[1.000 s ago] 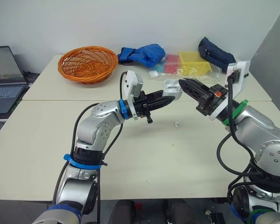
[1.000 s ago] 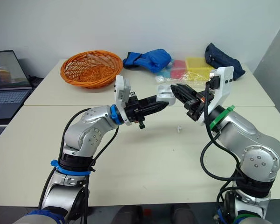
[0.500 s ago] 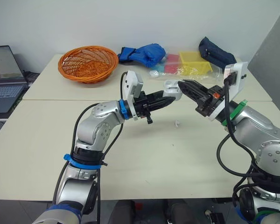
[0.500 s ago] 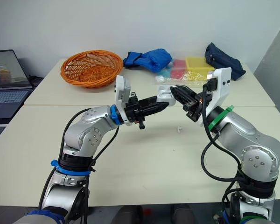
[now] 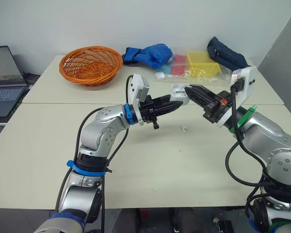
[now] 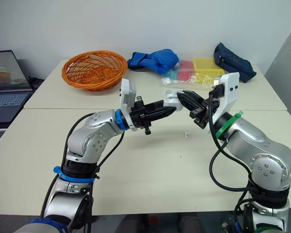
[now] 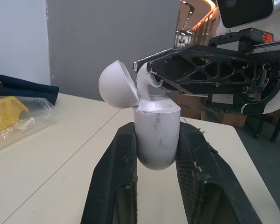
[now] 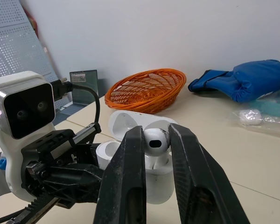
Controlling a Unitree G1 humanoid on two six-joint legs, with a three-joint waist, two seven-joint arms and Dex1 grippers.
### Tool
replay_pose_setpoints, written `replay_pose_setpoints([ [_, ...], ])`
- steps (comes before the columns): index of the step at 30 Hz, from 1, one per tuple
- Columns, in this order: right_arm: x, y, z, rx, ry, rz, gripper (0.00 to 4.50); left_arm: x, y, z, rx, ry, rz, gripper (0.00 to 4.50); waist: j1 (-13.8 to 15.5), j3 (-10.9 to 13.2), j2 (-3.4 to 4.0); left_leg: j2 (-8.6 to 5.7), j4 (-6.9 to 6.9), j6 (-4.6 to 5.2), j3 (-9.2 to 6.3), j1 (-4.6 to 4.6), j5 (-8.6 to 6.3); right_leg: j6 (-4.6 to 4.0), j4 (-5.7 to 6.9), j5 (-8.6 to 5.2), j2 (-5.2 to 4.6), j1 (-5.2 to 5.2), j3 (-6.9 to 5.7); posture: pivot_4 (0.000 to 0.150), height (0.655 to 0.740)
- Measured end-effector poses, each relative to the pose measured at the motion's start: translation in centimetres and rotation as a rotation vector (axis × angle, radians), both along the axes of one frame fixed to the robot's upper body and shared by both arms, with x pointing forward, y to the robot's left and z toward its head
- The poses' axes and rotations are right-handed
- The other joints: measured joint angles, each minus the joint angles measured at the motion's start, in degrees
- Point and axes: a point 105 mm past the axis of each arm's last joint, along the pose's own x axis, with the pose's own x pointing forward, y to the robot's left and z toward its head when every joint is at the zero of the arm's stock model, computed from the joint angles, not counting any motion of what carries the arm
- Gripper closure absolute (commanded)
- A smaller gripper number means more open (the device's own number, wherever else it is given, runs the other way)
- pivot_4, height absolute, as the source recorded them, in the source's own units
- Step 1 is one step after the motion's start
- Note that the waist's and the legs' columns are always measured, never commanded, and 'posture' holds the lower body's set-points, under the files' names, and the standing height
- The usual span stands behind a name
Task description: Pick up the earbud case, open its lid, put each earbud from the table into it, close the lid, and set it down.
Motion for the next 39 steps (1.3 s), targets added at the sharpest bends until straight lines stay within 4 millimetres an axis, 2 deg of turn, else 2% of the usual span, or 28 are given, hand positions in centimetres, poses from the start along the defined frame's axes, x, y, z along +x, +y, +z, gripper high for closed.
replay_pose_setpoints([
  [29, -0.15, 0.43, -0.41, -0.101, -0.081, -0.013, 4.12, 0.06, -0.01, 0.08, -0.002, -0.001, 0.004, 3.76, 0.02, 0.00, 0.00, 0.00, 0.01, 0.00, -0.01, 0.00, 0.00, 0.00, 0.01, 0.00, 0.00, 0.00, -0.01, 0.150, 0.7400],
  [39, -0.27, 0.67, -0.51, -0.103, -0.082, 0.005, 0.74, 0.07, 0.11, 0.38, -0.006, -0.010, 0.003, 3.76, 0.02, 0.00, 0.00, -0.01, 0.02, 0.00, 0.00, 0.00, 0.00, 0.00, 0.01, 0.00, 0.00, 0.00, 0.00, 0.150, 0.7400],
])
